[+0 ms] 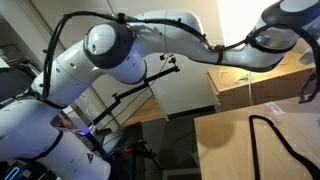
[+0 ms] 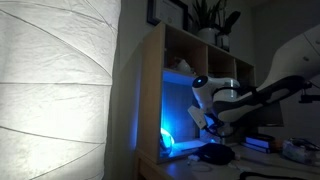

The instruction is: Put the band aid box on the black bag and take out some bandaids

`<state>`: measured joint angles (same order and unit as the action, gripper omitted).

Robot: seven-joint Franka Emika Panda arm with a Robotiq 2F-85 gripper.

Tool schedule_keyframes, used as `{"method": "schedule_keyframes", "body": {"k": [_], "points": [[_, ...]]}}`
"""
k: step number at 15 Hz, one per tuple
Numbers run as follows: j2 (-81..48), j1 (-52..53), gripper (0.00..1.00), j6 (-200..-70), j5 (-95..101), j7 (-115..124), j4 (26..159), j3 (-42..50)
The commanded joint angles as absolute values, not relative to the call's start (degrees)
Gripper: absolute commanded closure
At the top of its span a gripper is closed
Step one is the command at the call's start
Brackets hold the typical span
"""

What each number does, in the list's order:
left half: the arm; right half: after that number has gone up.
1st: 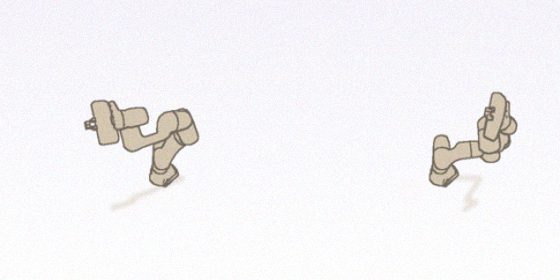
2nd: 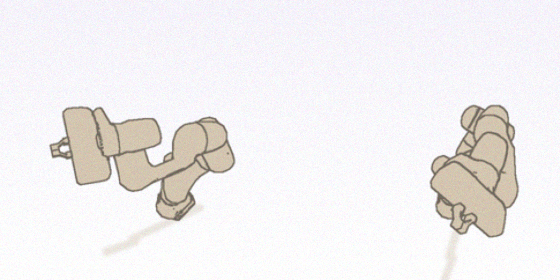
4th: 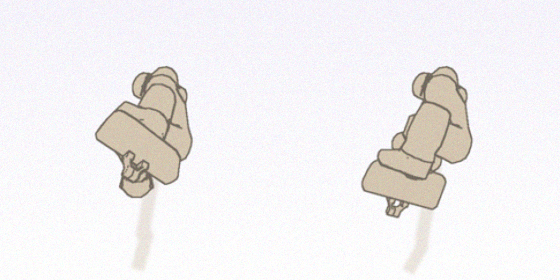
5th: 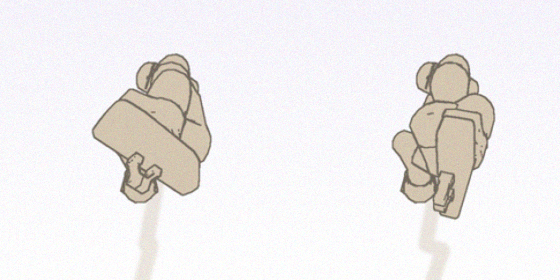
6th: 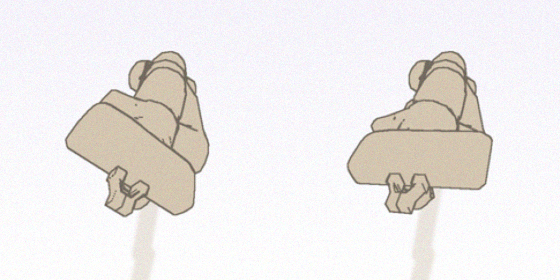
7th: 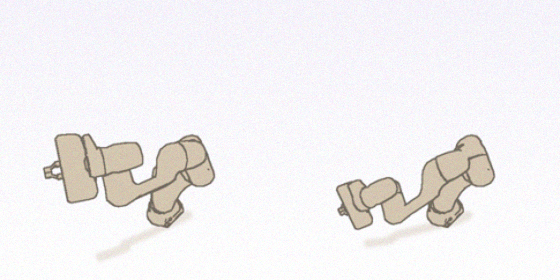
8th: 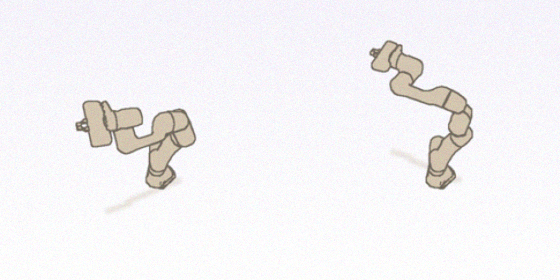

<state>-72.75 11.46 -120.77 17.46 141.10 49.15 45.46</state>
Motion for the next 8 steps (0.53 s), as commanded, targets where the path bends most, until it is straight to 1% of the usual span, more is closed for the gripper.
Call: {"method": "schedule_keyframes", "body": {"k": [1,3,4,5,6,7,8], "points": [[-74.85,14.9,0.93,-121.87,23.07,148.62,51.93,51.86],[-75.66,15.83,0.93,-121.67,25.06,151.49,52.92,53.65],[-76.16,16.56,0.9,-121.76,26.12,153.23,53.65,54.78],[-79.33,17.11,0.75,-121.79,20.27,149.4,51.03,60.05],[-80.32,17.66,0.84,-121.21,18.27,149.5,51.02,62.29],[-80.57,18.12,0.79,-121.2,16.35,149.18,51.68,63.67],[-81.17,18.78,0.59,-121.44,15.06,149.08,52.44,65.03]]}}
